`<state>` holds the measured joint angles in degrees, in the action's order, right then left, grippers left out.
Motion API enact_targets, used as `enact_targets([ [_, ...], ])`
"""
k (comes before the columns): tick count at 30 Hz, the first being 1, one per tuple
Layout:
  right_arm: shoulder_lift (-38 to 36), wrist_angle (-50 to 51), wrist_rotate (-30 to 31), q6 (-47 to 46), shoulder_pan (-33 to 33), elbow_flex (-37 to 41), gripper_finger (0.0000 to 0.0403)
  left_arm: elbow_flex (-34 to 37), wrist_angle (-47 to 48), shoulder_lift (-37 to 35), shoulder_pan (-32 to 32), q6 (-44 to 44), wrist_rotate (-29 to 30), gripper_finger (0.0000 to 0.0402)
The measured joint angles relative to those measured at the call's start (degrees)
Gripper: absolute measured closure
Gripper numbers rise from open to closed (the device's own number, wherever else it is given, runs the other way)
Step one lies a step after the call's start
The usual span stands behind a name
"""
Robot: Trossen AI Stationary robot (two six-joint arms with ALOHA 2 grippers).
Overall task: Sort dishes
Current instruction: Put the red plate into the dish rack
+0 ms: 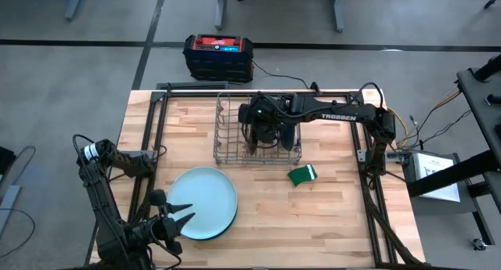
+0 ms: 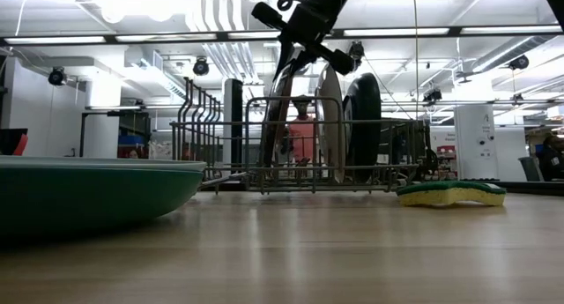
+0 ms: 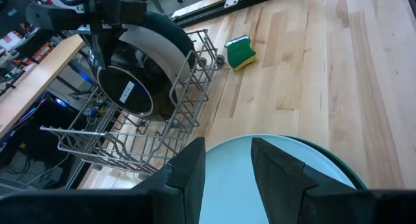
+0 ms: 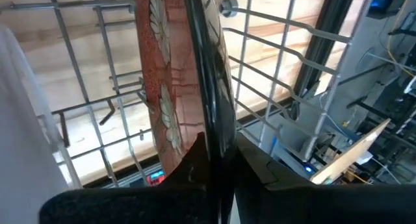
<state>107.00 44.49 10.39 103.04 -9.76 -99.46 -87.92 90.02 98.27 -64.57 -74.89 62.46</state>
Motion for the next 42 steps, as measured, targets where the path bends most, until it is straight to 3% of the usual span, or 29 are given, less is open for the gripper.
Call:
enact_targets([
  [12, 0.1, -0.3, 0.0, -0.8, 0.0, 0.2, 0.0329, 0.0, 0.0, 0.0, 0.0, 0.0, 0.0, 0.0286],
  [18, 0.1, -0.5, 0.6, -0.8, 0.0, 0.2, 0.0323, 0.0, 0.0, 0.0, 0.0, 0.0, 0.0, 0.0286],
  [25, -0.2, -0.4, 7.8, -0.7, 0.0, 0.1, 0.0324, 0.0, 0.0, 0.0, 0.0, 0.0, 0.0, 0.0286],
  [42, -3.1, 0.0, 12.3, -4.2, 0.0, 0.0, 0.0323, 0.0, 0.0, 0.0, 0.0, 0.0, 0.0, 0.0286],
])
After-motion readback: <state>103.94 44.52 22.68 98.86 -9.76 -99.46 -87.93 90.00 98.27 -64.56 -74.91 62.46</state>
